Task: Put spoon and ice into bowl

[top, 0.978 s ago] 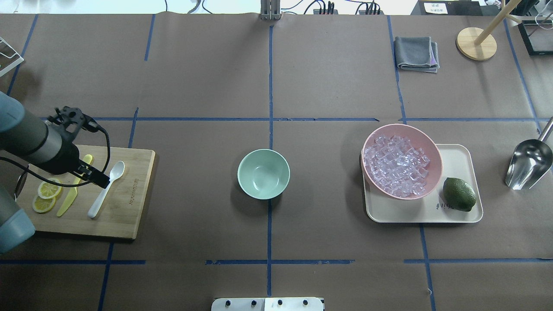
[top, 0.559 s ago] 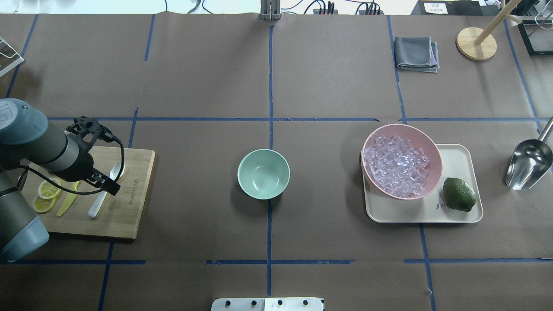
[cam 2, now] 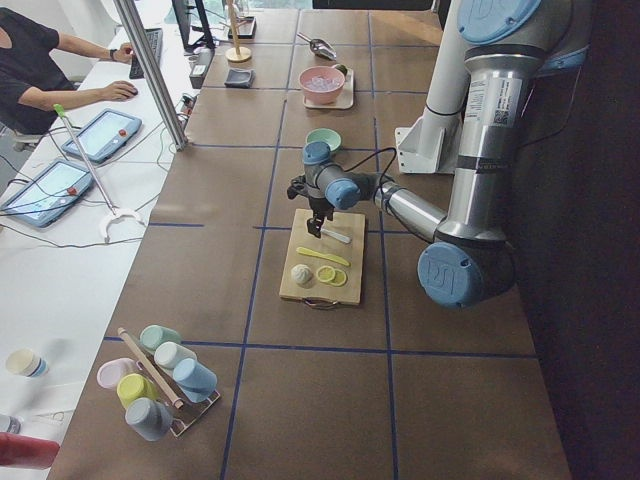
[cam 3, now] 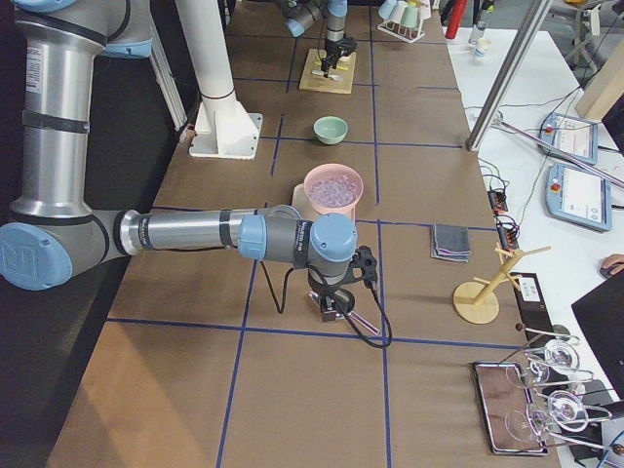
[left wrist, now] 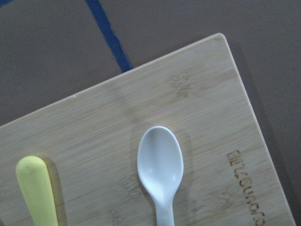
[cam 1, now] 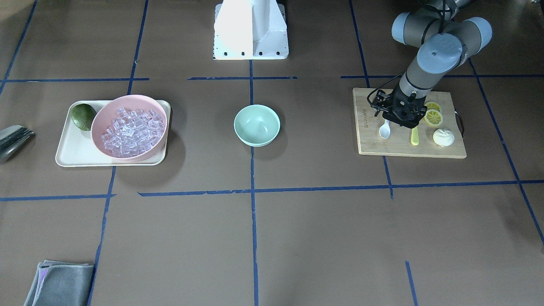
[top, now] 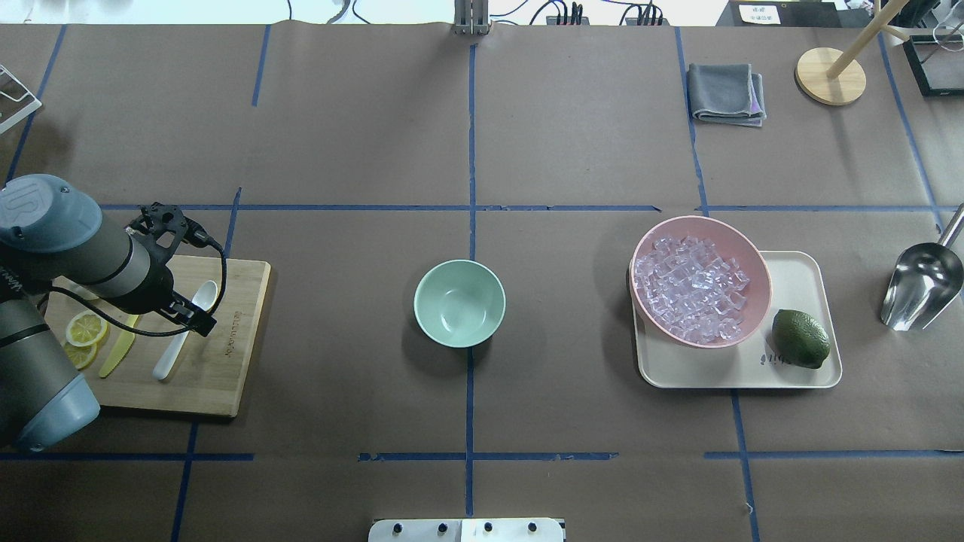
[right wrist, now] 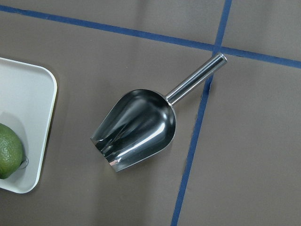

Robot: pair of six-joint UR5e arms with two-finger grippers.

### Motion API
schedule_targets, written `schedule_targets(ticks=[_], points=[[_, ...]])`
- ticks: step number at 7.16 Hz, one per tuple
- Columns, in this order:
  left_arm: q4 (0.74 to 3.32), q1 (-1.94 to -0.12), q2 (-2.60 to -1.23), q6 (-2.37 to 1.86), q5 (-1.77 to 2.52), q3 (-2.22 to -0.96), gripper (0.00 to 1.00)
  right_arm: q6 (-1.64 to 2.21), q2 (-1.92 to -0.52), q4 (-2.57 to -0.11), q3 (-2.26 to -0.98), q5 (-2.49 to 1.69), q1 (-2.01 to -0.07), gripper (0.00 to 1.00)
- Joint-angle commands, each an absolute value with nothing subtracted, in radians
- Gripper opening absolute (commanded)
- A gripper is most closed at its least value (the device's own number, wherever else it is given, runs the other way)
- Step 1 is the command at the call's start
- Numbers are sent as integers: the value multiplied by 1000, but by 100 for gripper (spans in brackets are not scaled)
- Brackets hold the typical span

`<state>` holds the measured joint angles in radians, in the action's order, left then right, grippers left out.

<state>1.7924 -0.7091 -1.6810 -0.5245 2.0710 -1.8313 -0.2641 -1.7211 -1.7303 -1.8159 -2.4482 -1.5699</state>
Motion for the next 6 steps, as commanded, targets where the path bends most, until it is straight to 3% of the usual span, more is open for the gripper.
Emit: schedule_targets(ticks=[1,6], points=[[1792,-709,-1680,-523,2071,-1829,65,-262,-1721,-1730,-1815,-2448,-1569,100],[1793,-709,-1680,-522,2080,-1812,64,-261,-1721,-1730,-1813,-2448,-1569,100]])
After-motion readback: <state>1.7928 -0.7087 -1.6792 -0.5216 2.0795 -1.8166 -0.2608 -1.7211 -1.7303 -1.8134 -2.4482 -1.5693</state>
